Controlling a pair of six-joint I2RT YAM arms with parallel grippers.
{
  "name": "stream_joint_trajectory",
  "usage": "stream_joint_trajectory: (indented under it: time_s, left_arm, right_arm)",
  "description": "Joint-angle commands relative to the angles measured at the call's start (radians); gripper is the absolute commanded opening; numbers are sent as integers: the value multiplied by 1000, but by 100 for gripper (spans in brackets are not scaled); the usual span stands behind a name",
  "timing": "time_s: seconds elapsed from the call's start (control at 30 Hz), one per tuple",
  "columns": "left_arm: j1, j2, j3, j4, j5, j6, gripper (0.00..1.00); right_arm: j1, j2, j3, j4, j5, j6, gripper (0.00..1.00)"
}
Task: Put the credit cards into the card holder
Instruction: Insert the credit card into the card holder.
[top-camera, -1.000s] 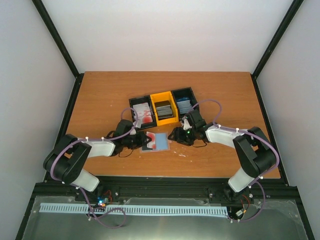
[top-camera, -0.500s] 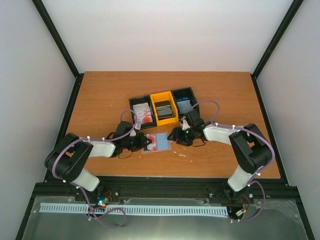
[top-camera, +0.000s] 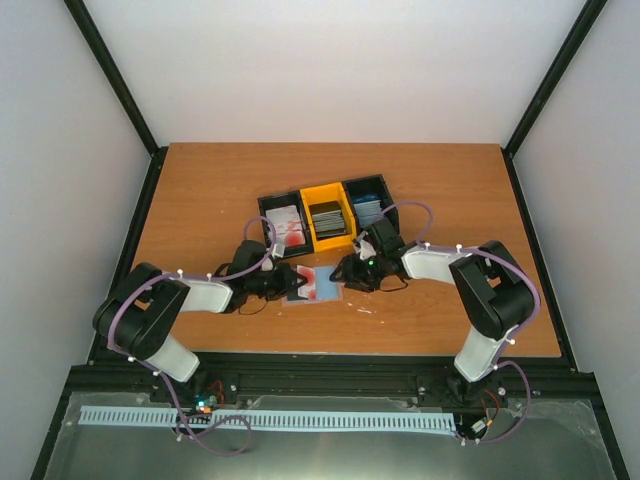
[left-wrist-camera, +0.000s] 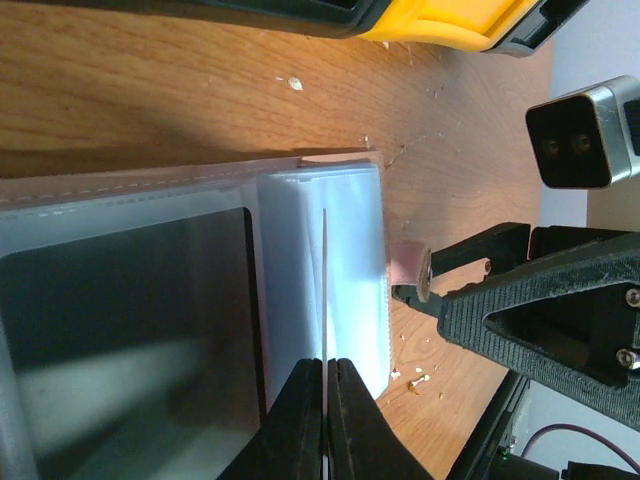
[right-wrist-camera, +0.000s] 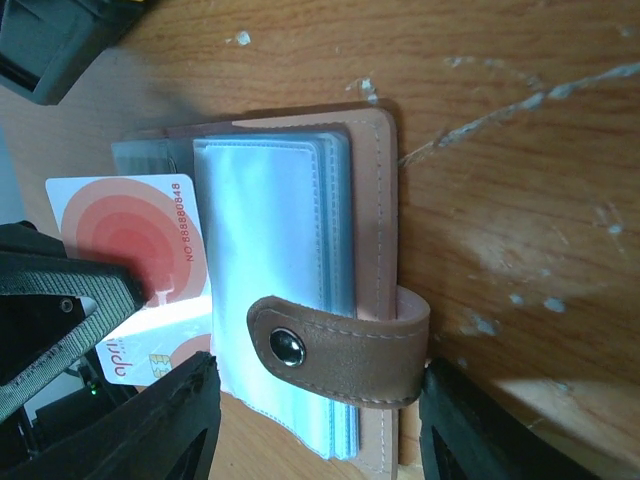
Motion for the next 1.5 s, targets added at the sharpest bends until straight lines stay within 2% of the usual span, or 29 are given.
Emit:
stream_joint_trajectory:
  time_s: [0.0,0.27,0.57,0.83,1.03,1.13,1.23,1.33,1.37,1.47]
  left_arm:
    - [-10,19,28,43,-8,-22,1]
    - [-13,23,25,27,-32,-51,1]
    - [-14,-40,37,-84,-48,-216,1]
    - [-14,58,78,-45,13,-184,1]
    - [-22,92,130,-78,22,-39,1]
    - [-22,94,108,-21,57,-1,1]
    - [-23,100,89,19,91,-7,8]
    - [-24,92,83,-10,85,-7,14]
    - [-23,88,81,-22,86,0,14]
    - [-23,68,77,-46,103,23,1]
  right_arm:
    - [13,27,8,4,-17,2,55]
    - [17,17,-2,9,-12,9,55]
    - [17,5,-18,20,3,31,55]
    - [17,-1,-25,25,0,30,55]
    - [17,-6,-26,27,-2,25,55]
    - [17,-8,-26,28,-7,24,55]
    - [17,-12,-26,30,-8,25,55]
    - [17,-16,-26,29,-5,25,55]
    - [17,-17,-25,29,-4,24,55]
    - [17,-18,-27,29,-3,26,55]
